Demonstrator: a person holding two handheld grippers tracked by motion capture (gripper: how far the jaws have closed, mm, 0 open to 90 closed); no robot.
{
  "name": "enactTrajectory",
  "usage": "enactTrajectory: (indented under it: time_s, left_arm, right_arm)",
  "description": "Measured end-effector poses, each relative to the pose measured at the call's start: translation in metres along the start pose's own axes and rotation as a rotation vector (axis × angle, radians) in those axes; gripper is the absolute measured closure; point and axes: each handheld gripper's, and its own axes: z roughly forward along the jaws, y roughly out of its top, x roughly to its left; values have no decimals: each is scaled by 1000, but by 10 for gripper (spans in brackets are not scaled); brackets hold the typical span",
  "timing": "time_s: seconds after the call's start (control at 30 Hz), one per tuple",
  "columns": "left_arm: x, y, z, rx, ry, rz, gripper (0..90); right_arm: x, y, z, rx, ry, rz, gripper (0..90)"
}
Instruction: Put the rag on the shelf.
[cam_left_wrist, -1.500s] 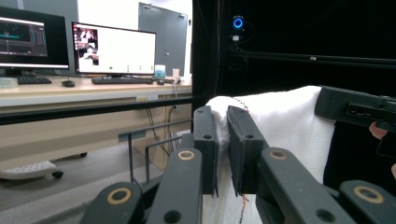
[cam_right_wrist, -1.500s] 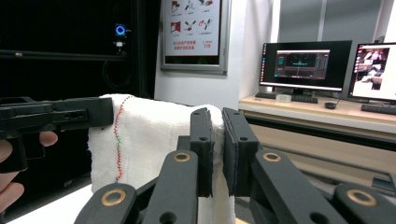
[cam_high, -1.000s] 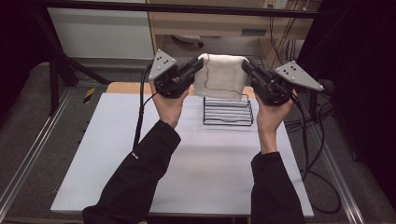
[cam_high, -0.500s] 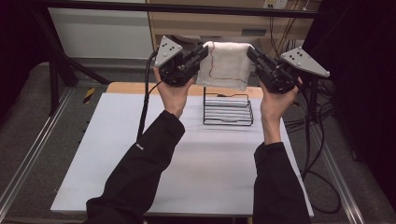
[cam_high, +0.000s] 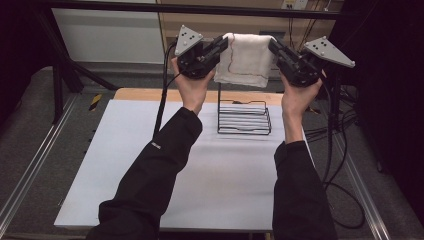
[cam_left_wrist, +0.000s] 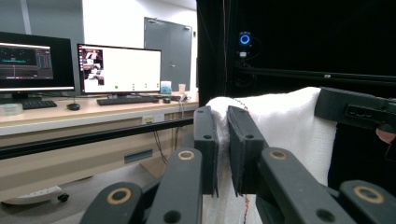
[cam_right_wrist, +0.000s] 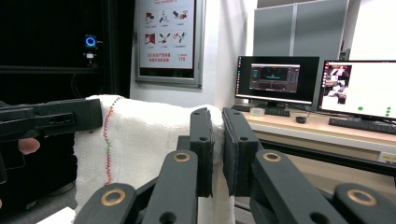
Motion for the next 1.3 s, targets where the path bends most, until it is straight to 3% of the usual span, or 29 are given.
enactTrajectory:
  time_s: [0.77, 1.3]
  left_arm:
    - [20, 1, 32, 28, 32, 3, 824]
    - [26, -13, 43, 60, 45, 9, 824]
  right_arm:
    - [-20, -1, 36, 25, -16, 18, 833]
    - [-30, -14, 46, 54, -18, 24, 832]
